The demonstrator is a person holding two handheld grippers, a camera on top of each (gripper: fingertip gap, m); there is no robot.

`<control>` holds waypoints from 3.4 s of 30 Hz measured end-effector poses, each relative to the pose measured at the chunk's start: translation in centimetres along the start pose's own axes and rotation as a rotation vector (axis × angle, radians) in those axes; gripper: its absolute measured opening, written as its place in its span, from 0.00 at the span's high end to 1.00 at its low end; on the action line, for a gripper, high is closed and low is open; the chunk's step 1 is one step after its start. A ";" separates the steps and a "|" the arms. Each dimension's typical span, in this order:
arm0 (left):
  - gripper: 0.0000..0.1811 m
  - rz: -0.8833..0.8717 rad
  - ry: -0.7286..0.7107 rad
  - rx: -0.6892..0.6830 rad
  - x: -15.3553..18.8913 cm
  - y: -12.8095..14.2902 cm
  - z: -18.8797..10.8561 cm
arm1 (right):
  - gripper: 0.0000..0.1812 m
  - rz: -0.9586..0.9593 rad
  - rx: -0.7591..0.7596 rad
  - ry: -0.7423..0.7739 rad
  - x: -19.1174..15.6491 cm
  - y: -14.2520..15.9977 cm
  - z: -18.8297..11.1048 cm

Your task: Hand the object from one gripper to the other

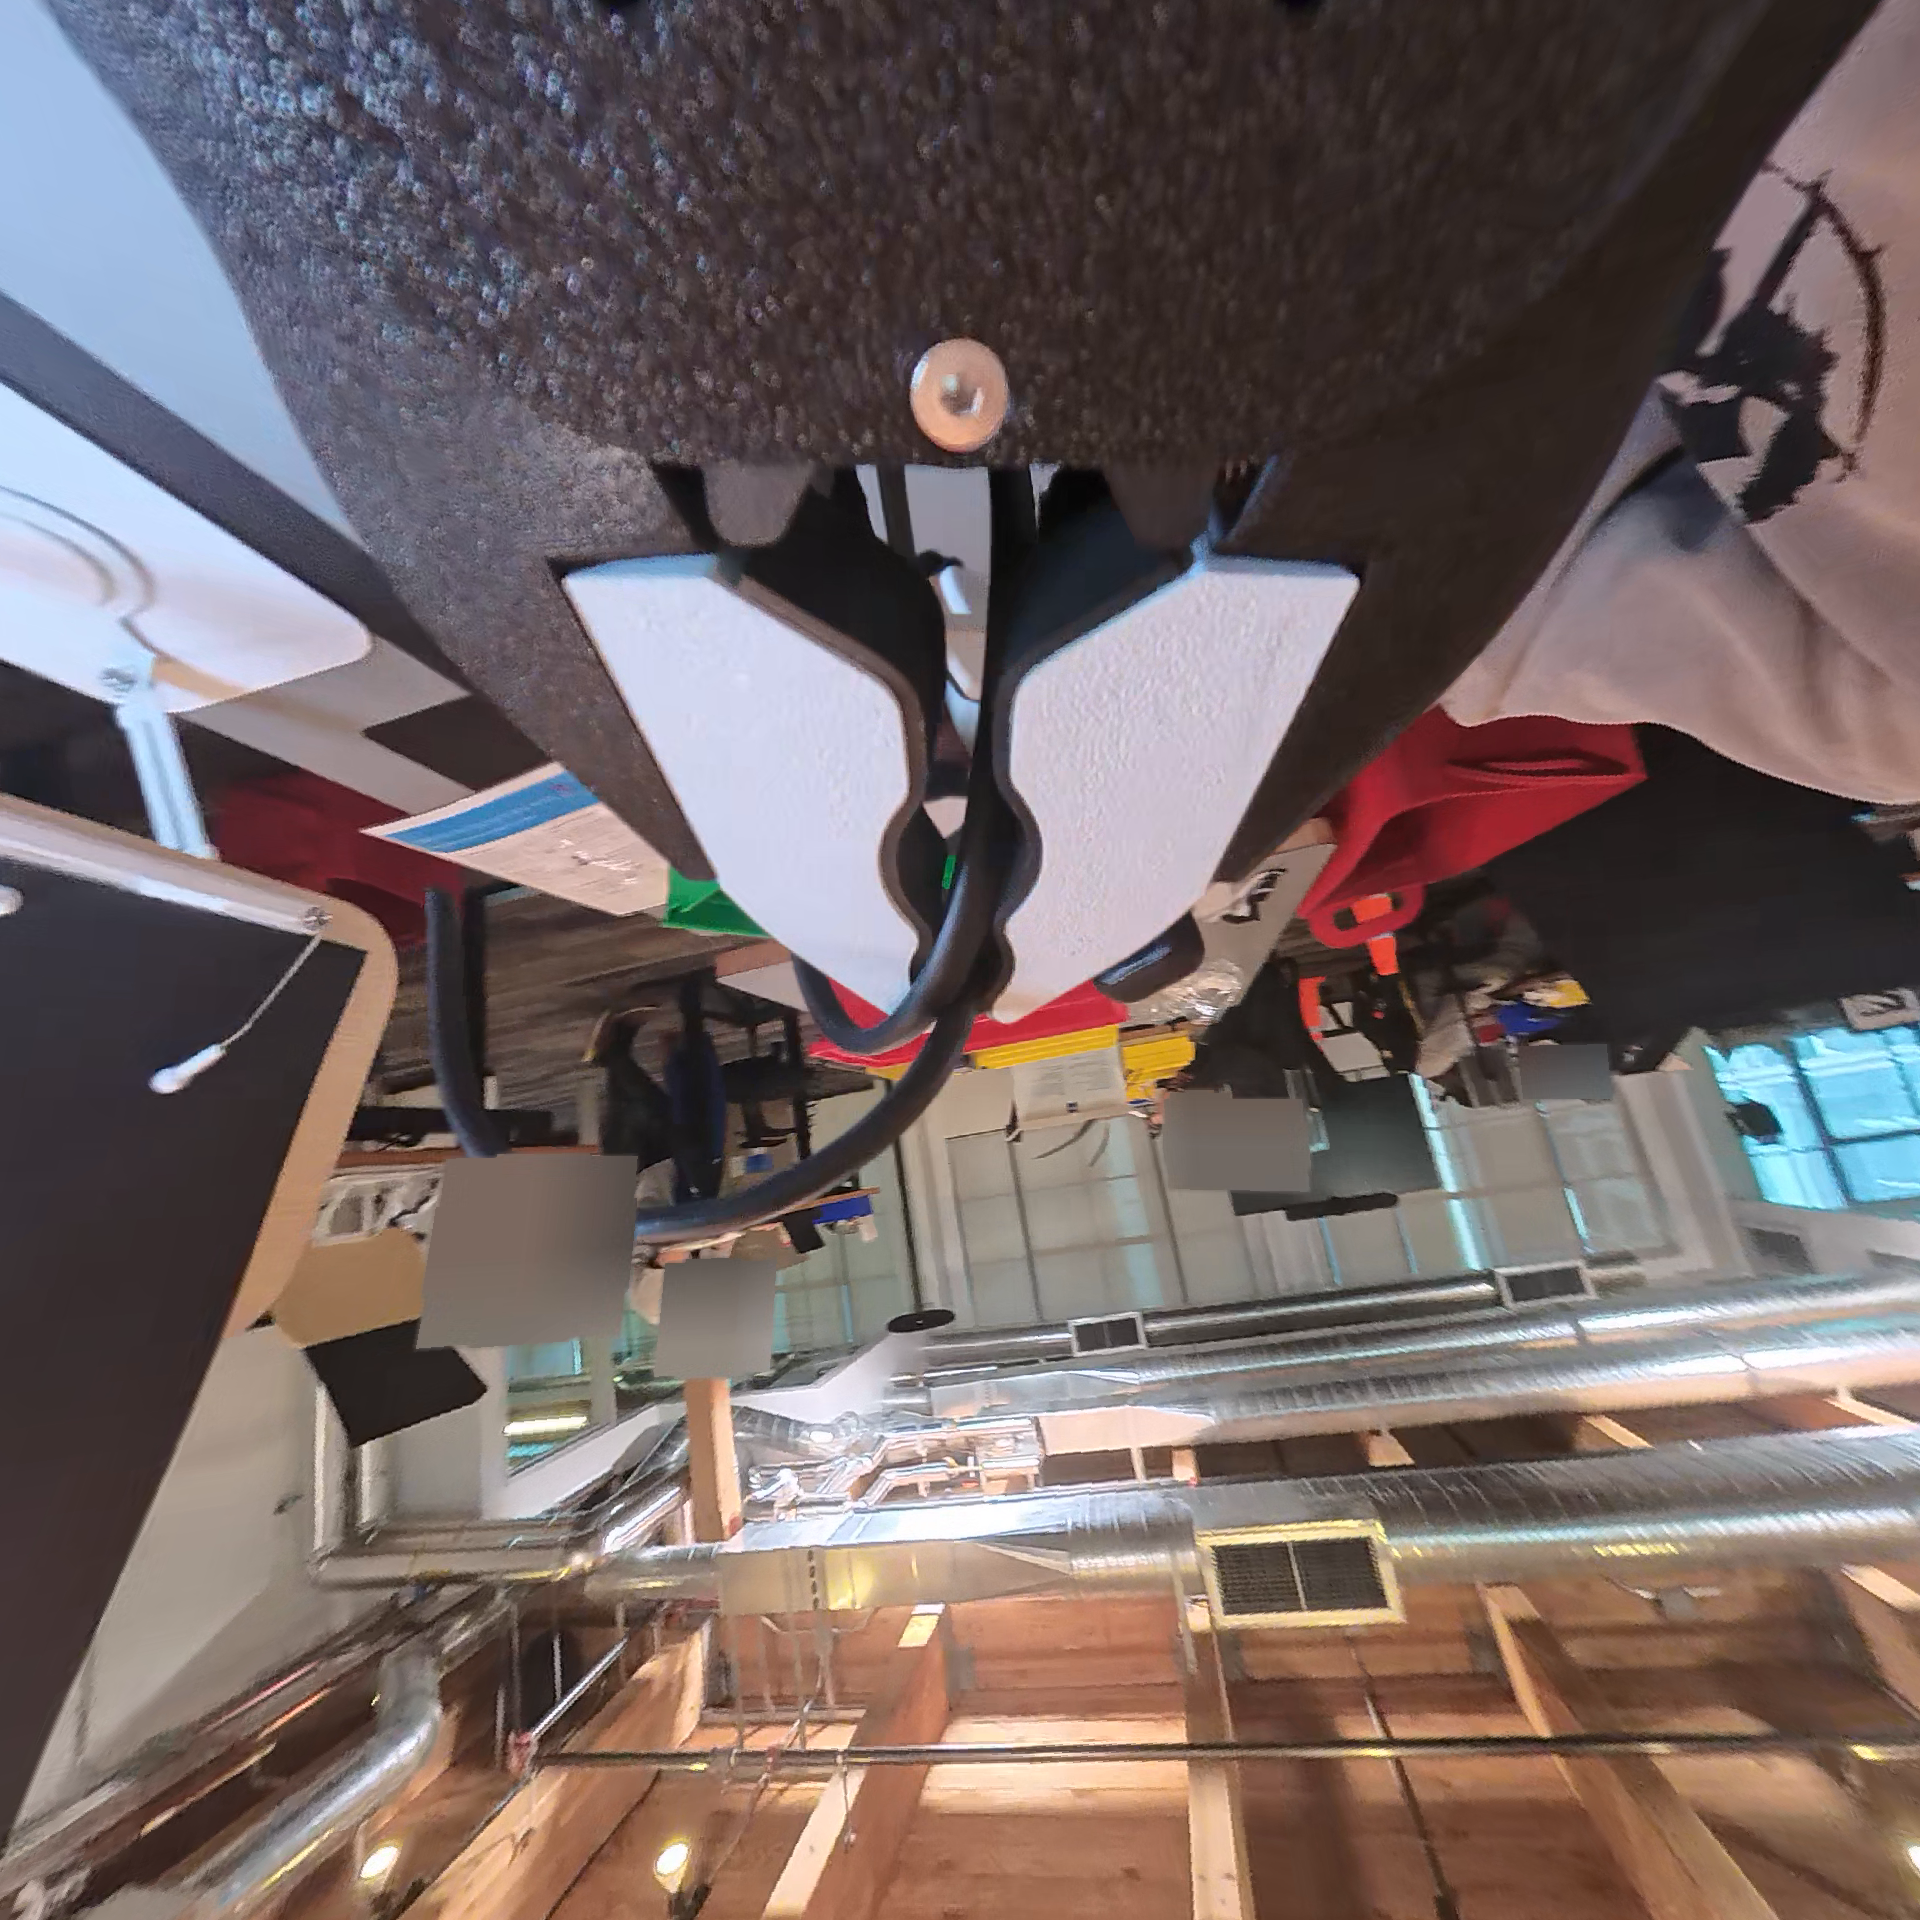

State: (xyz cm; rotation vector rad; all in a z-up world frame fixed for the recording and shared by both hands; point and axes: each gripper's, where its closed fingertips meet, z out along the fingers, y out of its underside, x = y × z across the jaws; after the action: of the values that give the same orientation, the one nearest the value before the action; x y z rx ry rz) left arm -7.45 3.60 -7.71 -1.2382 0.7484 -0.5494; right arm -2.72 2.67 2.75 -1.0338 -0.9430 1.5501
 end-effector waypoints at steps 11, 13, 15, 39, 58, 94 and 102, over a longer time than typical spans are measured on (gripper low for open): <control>0.54 0.197 -0.041 0.037 -0.6 -1.9 -1.0 | 0.98 0.167 -0.137 -0.178 -1.9 2.9 0.7; 0.59 0.245 -0.002 -0.039 0.0 -0.8 -0.9 | 0.99 0.180 -0.180 -0.239 -2.8 3.6 0.8; 0.82 0.280 0.108 -0.204 1.5 1.7 -0.9 | 0.98 0.166 -0.243 -0.261 -3.4 4.7 0.9; 0.99 -0.108 0.174 -0.083 1.0 -9.4 -4.4 | 0.72 -0.125 -0.519 0.321 7.6 4.2 -6.1; 0.98 -0.123 0.301 -0.278 5.6 -7.0 -2.5 | 1.00 -0.721 -0.558 -0.037 -3.5 7.3 0.2; 0.70 0.066 0.504 -0.753 10.5 13.3 -0.2 | 1.00 -0.646 -0.135 0.339 -3.3 -7.0 -4.0; 0.98 0.248 0.218 -0.667 6.1 11.8 1.6 | 1.00 -0.601 0.005 0.398 -4.5 -10.9 -6.3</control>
State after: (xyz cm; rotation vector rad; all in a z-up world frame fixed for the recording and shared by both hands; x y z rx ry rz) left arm -2.49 3.12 -20.11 -1.6760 1.3173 -0.2287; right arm 7.16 0.81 11.54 -0.8996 -0.8606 0.8136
